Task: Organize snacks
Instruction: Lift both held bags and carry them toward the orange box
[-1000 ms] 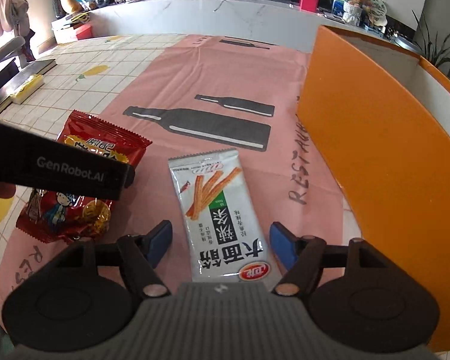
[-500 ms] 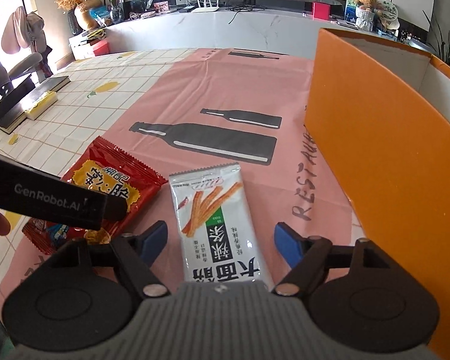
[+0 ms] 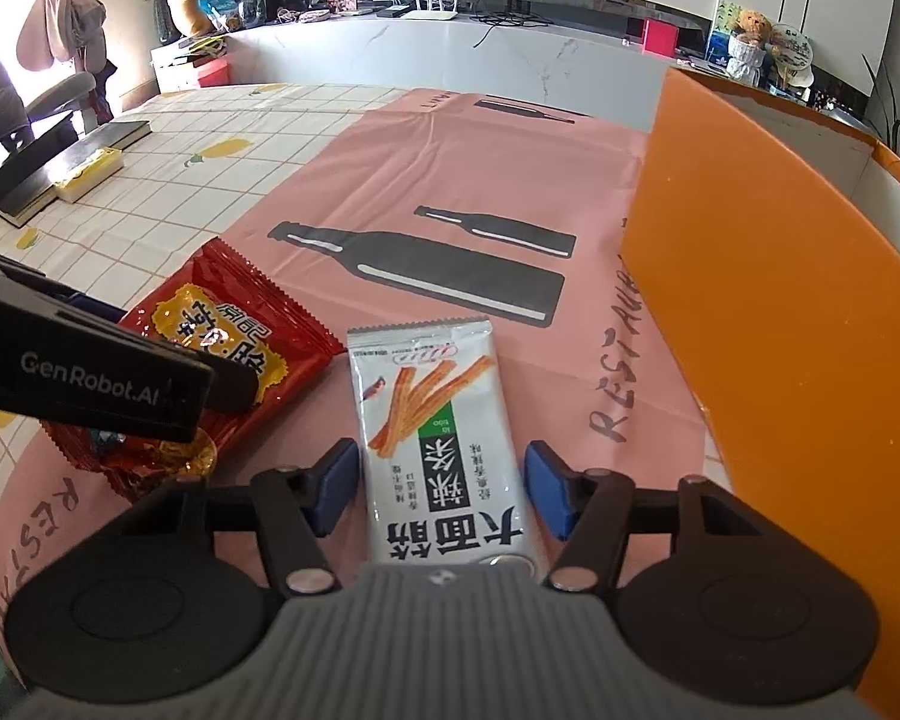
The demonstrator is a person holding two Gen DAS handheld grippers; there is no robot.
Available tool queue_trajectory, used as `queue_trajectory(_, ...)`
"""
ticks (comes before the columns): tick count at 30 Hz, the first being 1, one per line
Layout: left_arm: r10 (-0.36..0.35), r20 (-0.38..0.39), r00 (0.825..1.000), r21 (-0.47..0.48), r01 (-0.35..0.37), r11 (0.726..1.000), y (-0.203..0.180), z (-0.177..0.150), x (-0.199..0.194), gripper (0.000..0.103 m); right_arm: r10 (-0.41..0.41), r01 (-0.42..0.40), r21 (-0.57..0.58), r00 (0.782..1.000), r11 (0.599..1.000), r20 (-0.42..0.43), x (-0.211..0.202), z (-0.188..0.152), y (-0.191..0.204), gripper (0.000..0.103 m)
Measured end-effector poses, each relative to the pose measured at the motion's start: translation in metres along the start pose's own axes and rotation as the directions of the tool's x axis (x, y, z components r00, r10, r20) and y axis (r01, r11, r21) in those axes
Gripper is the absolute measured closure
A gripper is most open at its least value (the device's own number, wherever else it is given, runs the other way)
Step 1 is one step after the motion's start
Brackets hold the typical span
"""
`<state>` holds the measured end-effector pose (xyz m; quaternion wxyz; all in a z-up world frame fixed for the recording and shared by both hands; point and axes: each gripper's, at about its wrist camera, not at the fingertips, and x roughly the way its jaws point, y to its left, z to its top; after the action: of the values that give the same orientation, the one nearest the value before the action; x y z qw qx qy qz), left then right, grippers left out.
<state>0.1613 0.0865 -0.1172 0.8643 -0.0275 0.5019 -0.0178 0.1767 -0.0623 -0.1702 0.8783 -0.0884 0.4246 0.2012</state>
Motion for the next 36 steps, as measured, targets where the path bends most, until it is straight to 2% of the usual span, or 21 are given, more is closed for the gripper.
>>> queue_trajectory(4, -0.03, 0.028, 0.999, -0.021, 0.031, 0.999, 0.002, 0.001, -0.009, 0.061, 0.0, 0.0, 0.005, 1.0, 1.0, -0.004, -0.001, 0.0, -0.001, 0.053)
queue_trajectory(9, -0.074, 0.05, 0.996, -0.052, 0.076, 0.996, 0.004, 0.003, -0.019, 0.073, 0.029, -0.028, 0.098, 1.0, 0.995, -0.011, -0.005, 0.0, -0.013, 0.056)
queue_trajectory(15, -0.132, 0.036, 0.991, -0.069, 0.134, 0.989, -0.005, 0.002, -0.025, 0.075, 0.126, -0.121, 0.217, 0.992, 0.969, -0.009, -0.01, -0.001, -0.026, 0.056)
queue_trajectory(19, -0.185, -0.002, 0.983, -0.134, 0.183, 0.974, -0.007, 0.0, -0.018, 0.073, 0.125, -0.121, 0.21, 0.992, 0.97, -0.006, -0.011, -0.003, -0.021, 0.056)
queue_trajectory(22, -0.184, -0.018, 0.983, -0.17, 0.179, 0.969, -0.003, -0.002, -0.011, 0.071, 0.133, -0.13, 0.224, 0.991, 0.966, 0.003, -0.011, -0.005, -0.023, 0.056)
queue_trajectory(26, -0.222, -0.032, 0.975, -0.269, 0.206, 0.941, 0.008, -0.004, -0.001, 0.066, 0.14, -0.139, 0.235, 0.99, 0.962, 0.01, -0.012, -0.007, -0.025, 0.056)
queue_trajectory(28, -0.261, -0.062, 0.963, -0.318, 0.229, 0.92, 0.013, -0.005, 0.009, 0.055, 0.15, -0.148, 0.246, 0.989, 0.958, 0.013, -0.013, -0.008, -0.026, 0.056)
queue_trajectory(29, -0.281, -0.068, 0.957, -0.346, 0.242, 0.906, 0.015, -0.007, 0.013, 0.055, 0.155, -0.153, 0.251, 0.988, 0.956, 0.014, -0.013, -0.008, -0.027, 0.056)
queue_trajectory(30, -0.292, -0.066, 0.954, -0.366, 0.249, 0.897, 0.017, -0.007, 0.014, 0.056, 0.155, -0.154, 0.252, 0.988, 0.955, 0.015, -0.013, -0.008, -0.027, 0.056)
queue_trajectory(33, -0.276, -0.038, 0.96, -0.357, 0.245, 0.901, 0.013, -0.008, 0.005, 0.067, 0.146, -0.145, 0.252, 0.989, 0.957, 0.016, -0.014, -0.009, -0.027, 0.057)
queue_trajectory(36, -0.255, -0.006, 0.967, -0.343, 0.237, 0.909, 0.009, -0.007, -0.009, 0.07, 0.133, -0.133, 0.256, 0.991, 0.957, 0.019, -0.019, -0.011, -0.029, 0.057)
